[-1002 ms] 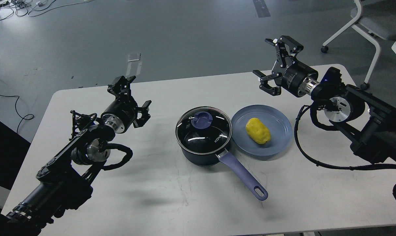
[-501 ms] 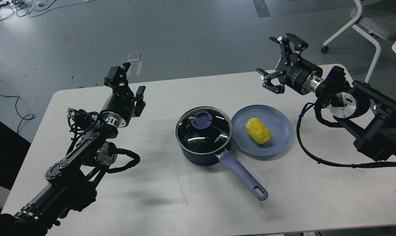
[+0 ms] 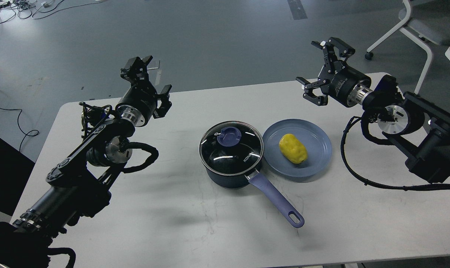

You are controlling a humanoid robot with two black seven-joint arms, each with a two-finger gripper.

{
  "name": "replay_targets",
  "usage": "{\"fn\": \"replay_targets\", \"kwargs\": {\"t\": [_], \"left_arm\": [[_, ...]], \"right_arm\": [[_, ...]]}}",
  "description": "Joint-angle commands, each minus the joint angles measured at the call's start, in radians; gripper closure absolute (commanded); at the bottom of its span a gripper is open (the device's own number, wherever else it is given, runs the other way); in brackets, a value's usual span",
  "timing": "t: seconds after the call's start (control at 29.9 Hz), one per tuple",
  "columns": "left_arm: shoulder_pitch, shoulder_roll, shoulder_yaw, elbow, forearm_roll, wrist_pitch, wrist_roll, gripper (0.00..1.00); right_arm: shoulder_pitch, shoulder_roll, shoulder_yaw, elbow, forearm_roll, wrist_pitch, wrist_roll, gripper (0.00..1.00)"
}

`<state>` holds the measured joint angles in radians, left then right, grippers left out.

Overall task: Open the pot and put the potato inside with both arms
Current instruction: 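Raise and reposition the left gripper above the table, opening it, then move the left gripper down onto the glass lid's knob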

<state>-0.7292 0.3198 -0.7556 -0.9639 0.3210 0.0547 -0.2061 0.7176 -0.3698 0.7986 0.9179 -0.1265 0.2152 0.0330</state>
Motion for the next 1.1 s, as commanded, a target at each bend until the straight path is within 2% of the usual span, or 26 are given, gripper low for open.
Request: {"fn": "replay_targets", "kwargs": {"t": [0.0, 0.13, 0.2, 0.33, 0.43, 0.53, 0.67, 0.8, 1.07], "left_arm": [[-0.027, 0.07, 0.048, -0.036, 0.212, 0.06, -0.004, 0.02], [-0.032, 0.14, 0.136, -0.102, 0.554, 0.164, -0.004, 0.02], [-0.032, 0.165, 0.174, -0.165, 0.758, 0.255, -0.002, 0.02], [-0.022, 0.242, 0.2, -0.295, 0.923, 0.274, -0.007, 0.02], [-0.03, 0.291, 0.295, -0.361, 1.146, 0.299, -0.01, 0.02], [-0.03, 0.309, 0.35, -0.358, 1.4, 0.361, -0.01, 0.02], [-0.022, 0.306, 0.424, -0.369, 1.627, 0.364, -0.01, 0.02], [-0.042, 0.282, 0.45, -0.368, 1.734, 0.364, -0.01, 0.02], [-0.088, 0.075, 0.496, -0.236, 1.848, 0.353, -0.01, 0.02]], "right_arm": [[-0.035, -0.02, 0.054, -0.017, 0.004, 0.0, -0.01, 0.0], [-0.06, -0.021, 0.064, -0.017, 0.004, 0.0, -0.01, 0.0], [-0.061, -0.024, 0.062, -0.017, 0.004, 0.0, -0.009, 0.0], [-0.066, -0.024, 0.064, -0.019, 0.004, -0.002, -0.005, 0.0], [-0.066, -0.024, 0.064, -0.021, 0.004, -0.013, -0.004, 0.0], [-0.066, -0.031, 0.062, -0.021, 0.004, -0.016, -0.004, 0.0], [-0.067, -0.037, 0.06, -0.025, 0.002, -0.017, -0.004, 0.0], [-0.067, -0.037, 0.056, -0.03, 0.002, -0.017, -0.004, 0.0], [-0.067, -0.04, 0.053, -0.033, 0.002, -0.023, -0.004, 0.0]]}}
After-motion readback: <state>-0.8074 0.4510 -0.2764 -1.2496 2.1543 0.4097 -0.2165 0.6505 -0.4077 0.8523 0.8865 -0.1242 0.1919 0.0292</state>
